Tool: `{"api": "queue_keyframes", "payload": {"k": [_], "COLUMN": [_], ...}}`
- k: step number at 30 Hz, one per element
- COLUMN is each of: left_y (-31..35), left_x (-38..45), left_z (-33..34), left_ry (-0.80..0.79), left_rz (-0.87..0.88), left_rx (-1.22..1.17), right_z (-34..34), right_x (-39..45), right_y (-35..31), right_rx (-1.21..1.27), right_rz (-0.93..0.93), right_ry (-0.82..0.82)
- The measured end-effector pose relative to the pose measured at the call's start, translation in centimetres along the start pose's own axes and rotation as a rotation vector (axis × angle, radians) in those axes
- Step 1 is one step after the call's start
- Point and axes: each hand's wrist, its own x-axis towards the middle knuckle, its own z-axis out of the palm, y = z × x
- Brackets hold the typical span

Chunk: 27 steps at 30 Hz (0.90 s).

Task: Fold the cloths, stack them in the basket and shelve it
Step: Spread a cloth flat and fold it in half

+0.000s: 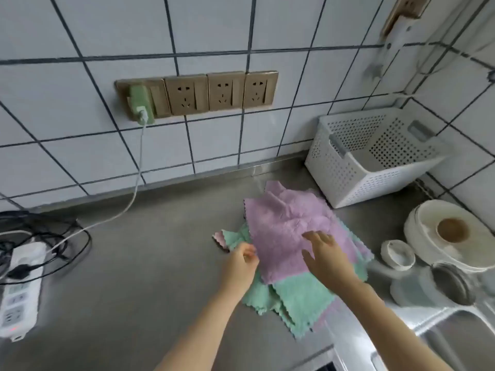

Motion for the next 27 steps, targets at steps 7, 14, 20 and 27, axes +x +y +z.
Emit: {"api": "queue_keyframes", "payload": {"k": [7, 14, 20, 27], "left_y": [-0.8, -2.0, -0.1, 4.4], "left_x": [0.7, 1.7, 3.1, 4.4], "left_z": [8.4, 11.0, 12.0, 8.2], "left_ry": [-0.066, -0.114, -0.226, -0.293], "left_rz": [0.452, 0.335, 0.320, 0.280], "left_rx": [0.772, 0.818, 0.689, 0.505], "right_z": [3.3, 4.1, 3.0, -0.5], "right_x": [1.6, 3.2, 4.9, 5.9], "right_y": [8.0, 10.4, 12.5, 10.6], "right_rx": [-0.214, -0.170, -0.128, -0.092], "right_rz": [-0.319, -0.319, -0.262, -0.040], "right_ry": [-0.111, -0.078, -0.011, 0.092]}}
